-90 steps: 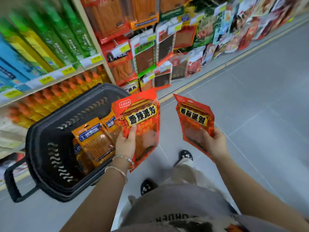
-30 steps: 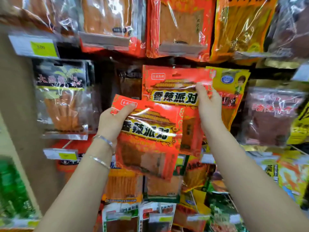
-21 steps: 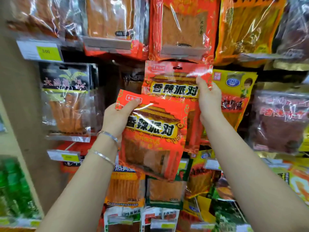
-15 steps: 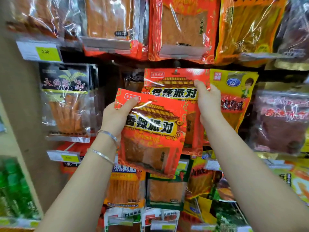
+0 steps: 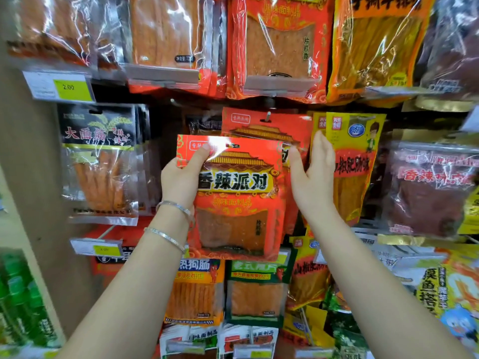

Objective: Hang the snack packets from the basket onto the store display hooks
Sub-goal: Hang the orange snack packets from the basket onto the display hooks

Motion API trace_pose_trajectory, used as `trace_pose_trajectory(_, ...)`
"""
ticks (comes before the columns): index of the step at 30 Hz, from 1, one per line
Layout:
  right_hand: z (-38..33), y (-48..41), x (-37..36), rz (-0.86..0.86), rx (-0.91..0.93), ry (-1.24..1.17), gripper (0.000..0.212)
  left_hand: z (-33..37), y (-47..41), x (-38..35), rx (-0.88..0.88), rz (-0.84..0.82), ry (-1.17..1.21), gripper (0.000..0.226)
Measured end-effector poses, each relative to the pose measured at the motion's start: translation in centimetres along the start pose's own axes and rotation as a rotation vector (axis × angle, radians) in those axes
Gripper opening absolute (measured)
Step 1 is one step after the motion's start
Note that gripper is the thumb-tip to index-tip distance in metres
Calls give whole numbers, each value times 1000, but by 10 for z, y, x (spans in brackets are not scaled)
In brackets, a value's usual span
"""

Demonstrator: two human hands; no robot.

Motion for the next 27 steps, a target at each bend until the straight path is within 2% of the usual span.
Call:
trace_pose_trajectory(2,-4,9,4,39,41,-43,61,1,1,-3,-6,-1,-4,51)
trace_pose_trajectory(4,-8,8,4,-42,-32,-156,61,2,1,-8,-26,-24,-16,59)
trace_pose_trajectory(7,-6,-1,0,-176,-225,-328,59,5,1,-21,-63,-122,-3,48)
trace_pose_trajectory(9,-4,-7,0,-192,-283,-388,45,6,-1,-28,-122,-146,-31,48)
trace_pose_trajectory(11,-5,-12,4,-133,-234,-349,23,7,-5,-30,-237,-86,-109,47)
trace_pose_trajectory(14,-7,-20,13,-67,-137,-293,21,18,-9,-30,-455,-23,-260,46)
trace_pose_trajectory(16,-8,-27,17,-42,-95,-298,40,27,-7,-37,-564,-117,-337,39)
trace_pose_trajectory(17,-9,-30,19,-35,-88,-292,47,31,-5,-42,-592,-182,-354,43)
trace_pose_trajectory(18,-9,-35,21,-23,-70,-282,44,35,-4,-47,-603,-242,-358,50)
trace_pose_trajectory(19,-10,-39,22,-14,-49,-276,31,39,-2,-52,-601,-292,-349,57)
trace_pose_trajectory(21,-17,-44,23,-6,-52,-276,30,46,-2,-60,-596,-355,-338,64)
trace_pose_trajectory(22,-20,-47,23,-9,-58,-280,29,48,-1,-63,-603,-371,-347,65)
trace_pose_trajectory(25,-23,-56,19,9,-48,-282,6,52,-3,-68,-565,-391,-314,64)
trace_pose_trajectory(27,-24,-60,16,26,-52,-263,10,52,-5,-67,-556,-380,-294,64)
Point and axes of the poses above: each hand's wrist, its own y-axis away from the middle knuckle, its own x-axis out of the back of the hand, z = x × y, the point moved 2 cm from there along -y, towards the middle knuckle, and after that the axes turned 6 degrees about -x, right-handed, at the moved point
